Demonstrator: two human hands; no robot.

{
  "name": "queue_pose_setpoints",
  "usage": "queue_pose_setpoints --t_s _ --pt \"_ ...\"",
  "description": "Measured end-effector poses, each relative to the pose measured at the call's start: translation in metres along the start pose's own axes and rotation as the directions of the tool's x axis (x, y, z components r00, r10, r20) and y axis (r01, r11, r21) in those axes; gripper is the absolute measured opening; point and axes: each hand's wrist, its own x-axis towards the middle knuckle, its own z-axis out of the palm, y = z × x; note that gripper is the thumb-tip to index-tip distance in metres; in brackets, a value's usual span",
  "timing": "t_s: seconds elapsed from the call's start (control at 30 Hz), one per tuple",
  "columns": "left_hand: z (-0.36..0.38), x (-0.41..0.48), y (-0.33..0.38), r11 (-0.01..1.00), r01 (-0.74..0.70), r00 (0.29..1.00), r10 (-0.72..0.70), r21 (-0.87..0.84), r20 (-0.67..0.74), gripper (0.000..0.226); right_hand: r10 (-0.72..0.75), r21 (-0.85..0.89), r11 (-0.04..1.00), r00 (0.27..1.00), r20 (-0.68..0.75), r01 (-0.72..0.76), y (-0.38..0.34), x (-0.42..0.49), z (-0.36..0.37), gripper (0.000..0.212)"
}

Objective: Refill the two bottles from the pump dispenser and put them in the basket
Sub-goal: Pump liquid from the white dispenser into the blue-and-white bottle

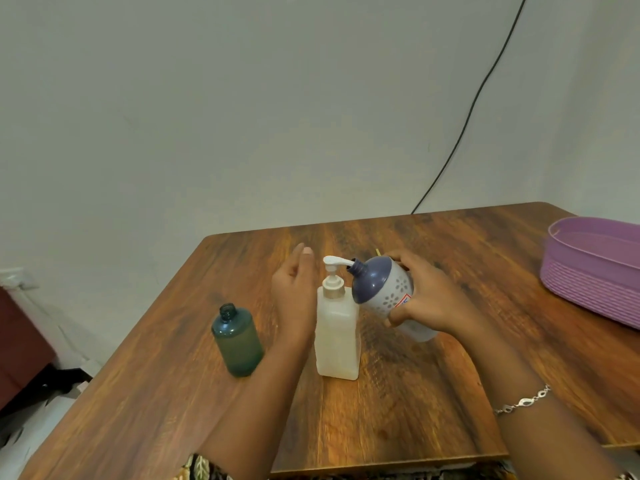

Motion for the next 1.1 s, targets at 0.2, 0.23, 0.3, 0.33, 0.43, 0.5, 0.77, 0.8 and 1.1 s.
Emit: queue_pose_setpoints --t_s 0.2,0.23,0.3,0.33,0.43,0.5,0.77,0.8,1.1 --pt "0.004 0.017 0.001 0.942 0.336 0.913 -0.332 0.025 0.236 0.033 -0.002 0.029 1.0 1.0 0.007 0.002 0.002 -0.001 -0.001 0.078" --pt "0.006 0.018 0.002 0.931 0.365 0.901 -0.358 0.017 0.246 0.033 -0.006 0.028 1.0 1.0 0.009 0.006 0.001 -0.001 -0.001 0.078" --pt "0.008 0.019 0.004 0.911 0.411 0.886 -0.401 0.004 0.234 0.033 -0.01 0.021 1.0 1.0 0.012 0.01 0.001 0.0 0.0 0.078" --pt "0.009 0.019 0.005 0.904 0.427 0.881 -0.411 -0.018 0.232 0.032 -0.009 0.018 1.0 1.0 0.011 0.009 0.0 0.0 0.0 0.079" --pt "0.008 0.023 0.005 0.904 0.421 0.893 -0.397 -0.081 0.212 0.024 -0.003 0.023 1.0 1.0 0.014 0.003 0.002 0.0 -0.001 0.079" --pt "0.006 0.024 0.008 0.925 0.365 0.921 -0.343 -0.104 0.183 0.017 -0.005 0.021 1.0 1.0 0.022 0.004 0.002 -0.001 -0.001 0.08" --pt "0.001 0.033 0.012 0.919 0.386 0.906 -0.361 -0.082 0.221 0.007 -0.011 0.009 1.0 0.999 0.031 0.011 0.003 0.0 -0.001 0.08" --pt "0.001 0.033 0.012 0.911 0.403 0.898 -0.375 -0.087 0.228 0.007 -0.013 0.01 1.0 0.999 0.031 0.013 0.003 0.0 -0.001 0.079" --pt "0.0 0.043 0.019 0.908 0.408 0.866 -0.417 0.093 0.275 0.006 -0.032 0.011 0.999 0.999 0.034 0.032 0.003 0.004 -0.003 0.079"
